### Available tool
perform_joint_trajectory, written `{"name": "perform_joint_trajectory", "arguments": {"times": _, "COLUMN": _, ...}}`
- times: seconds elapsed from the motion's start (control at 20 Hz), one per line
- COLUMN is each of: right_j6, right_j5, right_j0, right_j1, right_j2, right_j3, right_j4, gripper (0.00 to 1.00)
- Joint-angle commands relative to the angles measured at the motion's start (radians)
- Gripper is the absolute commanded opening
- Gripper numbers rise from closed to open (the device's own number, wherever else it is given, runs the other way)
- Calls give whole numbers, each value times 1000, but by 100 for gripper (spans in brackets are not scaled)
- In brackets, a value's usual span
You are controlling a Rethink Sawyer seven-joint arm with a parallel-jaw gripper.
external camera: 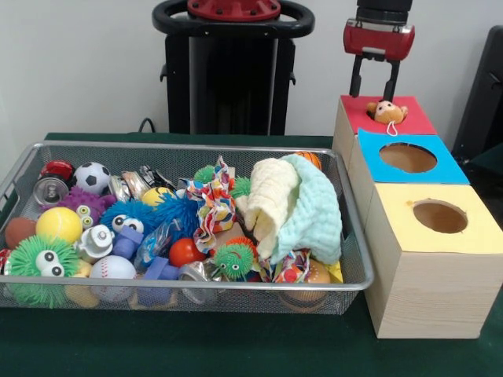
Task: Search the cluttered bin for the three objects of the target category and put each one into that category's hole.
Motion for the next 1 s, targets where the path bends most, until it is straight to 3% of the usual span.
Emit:
{"name": "perform_joint_trajectory", "arguments": {"times": 0.05, "right_j6": 100, "right_j5": 134, "right_j0": -11, "right_j1": -38, "right_j2": -17, "right_j3": -146, "right_j4": 8, "gripper": 100}}
{"name": "perform_joint_trajectory", "arguments": {"times": 0.65, "right_j6": 111, "right_j5": 162, "right_j0": -10, "right_j1": -43, "right_j2": -27, "right_j3": -153, "right_j4": 0, "gripper": 100}}
{"name": "perform_joint_trajectory", "arguments": {"times": 1.0, "right_j6": 104, "right_j5": 48, "right_j0": 41, "right_j1": 35, "right_j2": -106, "right_j3": -194, "right_j4": -8, "gripper": 100}}
